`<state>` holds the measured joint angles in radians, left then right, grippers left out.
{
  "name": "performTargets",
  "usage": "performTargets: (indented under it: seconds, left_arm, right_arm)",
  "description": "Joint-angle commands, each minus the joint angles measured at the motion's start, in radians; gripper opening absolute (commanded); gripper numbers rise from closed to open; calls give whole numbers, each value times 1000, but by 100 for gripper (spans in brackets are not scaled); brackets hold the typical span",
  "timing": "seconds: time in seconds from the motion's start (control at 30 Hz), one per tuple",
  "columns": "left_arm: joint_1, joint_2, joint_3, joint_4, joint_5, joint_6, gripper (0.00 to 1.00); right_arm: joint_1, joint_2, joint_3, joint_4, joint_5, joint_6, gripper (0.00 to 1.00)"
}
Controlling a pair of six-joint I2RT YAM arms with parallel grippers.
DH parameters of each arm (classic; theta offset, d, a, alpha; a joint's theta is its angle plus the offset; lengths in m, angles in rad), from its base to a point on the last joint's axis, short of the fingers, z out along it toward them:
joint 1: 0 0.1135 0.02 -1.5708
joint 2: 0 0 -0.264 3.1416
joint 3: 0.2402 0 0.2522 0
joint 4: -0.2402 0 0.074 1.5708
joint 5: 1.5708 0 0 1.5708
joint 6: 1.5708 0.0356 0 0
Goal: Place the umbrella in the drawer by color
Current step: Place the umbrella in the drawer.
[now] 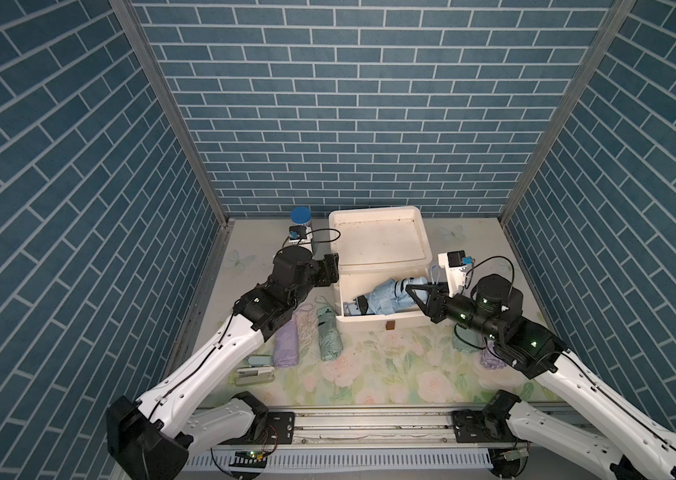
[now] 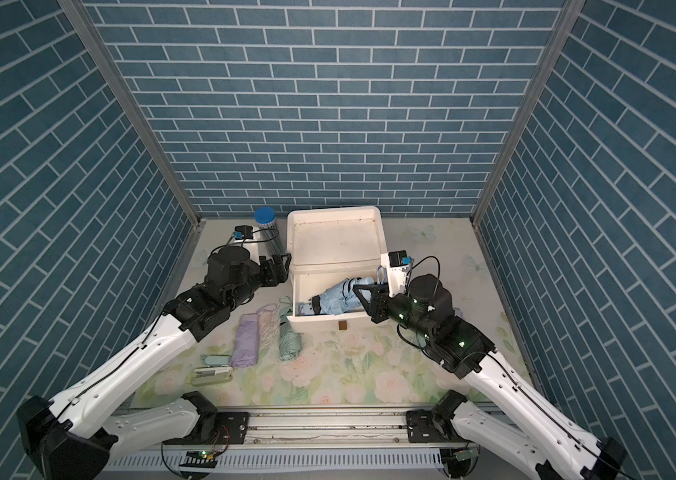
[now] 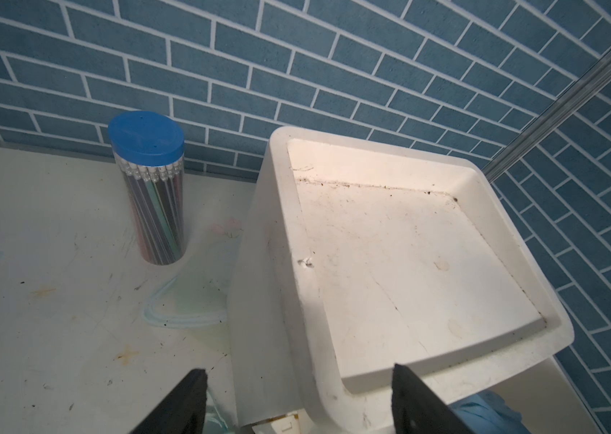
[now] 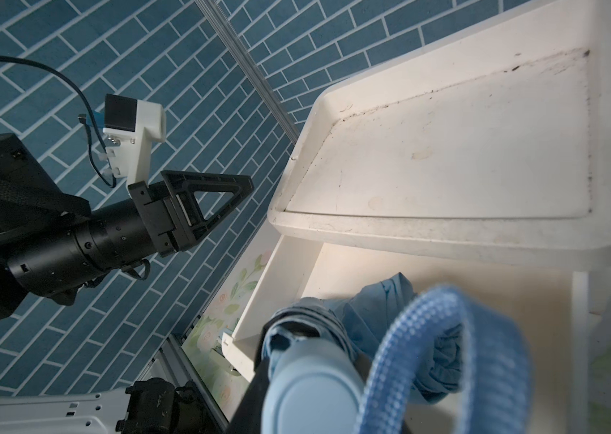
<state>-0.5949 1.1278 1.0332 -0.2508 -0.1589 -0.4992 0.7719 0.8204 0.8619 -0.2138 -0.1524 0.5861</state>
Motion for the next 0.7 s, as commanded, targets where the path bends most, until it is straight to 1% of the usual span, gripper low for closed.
performTargets:
  seconds: [0.0, 0.17, 0.23, 0.37, 0.67]
  left_arm:
    - [4, 11, -7, -11, 20, -11, 79]
    - [3, 10, -18, -7, 42, -7, 78]
    - [3, 13, -24, -3, 50, -8, 78]
    - [3, 10, -32, 4, 77, -7, 76]
    - [3, -11, -52, 10, 76, -5, 76]
  right_arm:
    - [5, -3, -22, 89, 29, 17, 0]
    - [5, -9, -55, 117, 71, 2, 0]
    - [6, -9, -63, 134, 106, -5, 0]
    - [6, 15, -74, 168, 141, -21, 0]
    - [11, 46, -74, 243, 172, -49, 0]
